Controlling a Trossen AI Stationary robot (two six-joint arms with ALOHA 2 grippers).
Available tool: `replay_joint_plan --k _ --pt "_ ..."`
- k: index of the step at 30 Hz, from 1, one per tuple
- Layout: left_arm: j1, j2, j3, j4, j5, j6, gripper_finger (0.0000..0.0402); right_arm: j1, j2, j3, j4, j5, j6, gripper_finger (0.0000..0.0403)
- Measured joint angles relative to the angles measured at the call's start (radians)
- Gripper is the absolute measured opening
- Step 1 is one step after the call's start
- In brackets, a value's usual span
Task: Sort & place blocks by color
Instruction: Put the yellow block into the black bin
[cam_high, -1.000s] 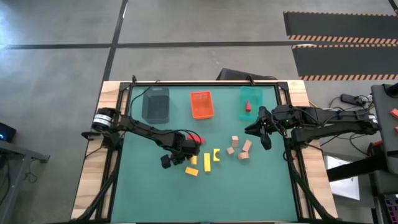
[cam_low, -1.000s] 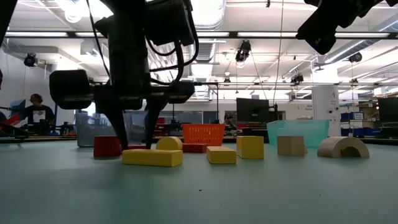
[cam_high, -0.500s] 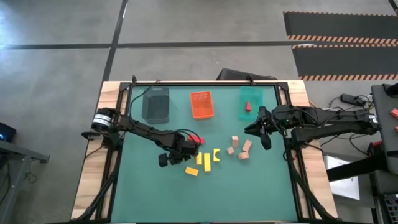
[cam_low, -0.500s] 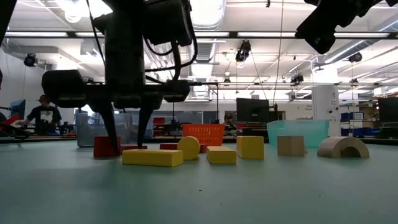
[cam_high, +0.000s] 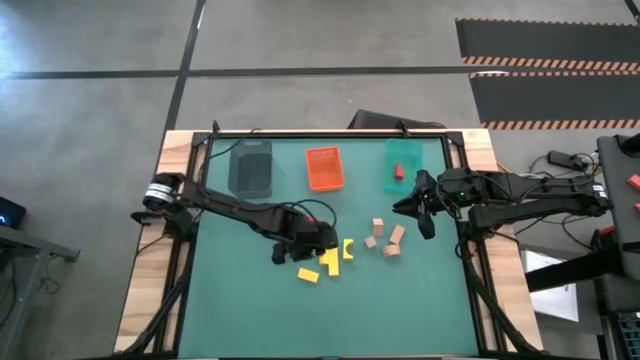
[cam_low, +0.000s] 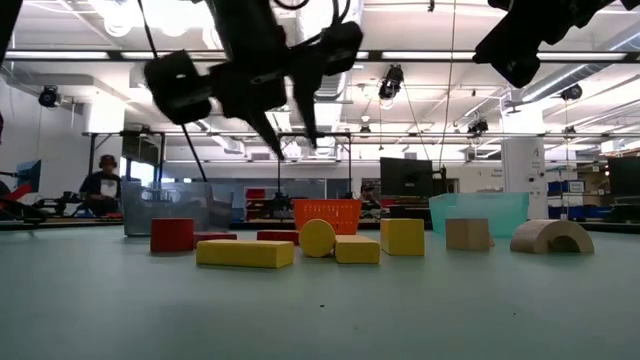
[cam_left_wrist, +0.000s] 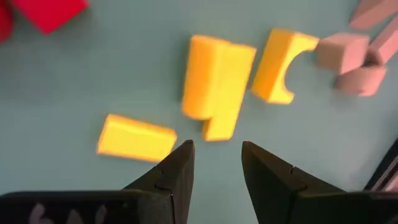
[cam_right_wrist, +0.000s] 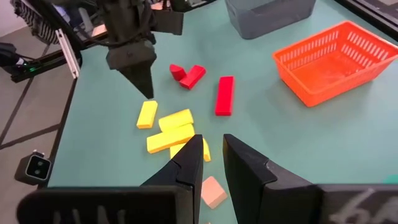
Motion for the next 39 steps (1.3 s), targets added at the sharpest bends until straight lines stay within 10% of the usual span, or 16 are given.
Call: replay_joint_plan --k 14,39 --pt "0.008 0.185 0.146 -0.034 -0.070 0.062 0.0089 0.000 0.001 -0.001 0.002 0.000 0.016 0.0052" --pt "0.013 0.185 -0.006 0.040 -0.121 0.115 0.0173 0.000 0.084 -0.001 0.003 -0.002 0.032 0.0052"
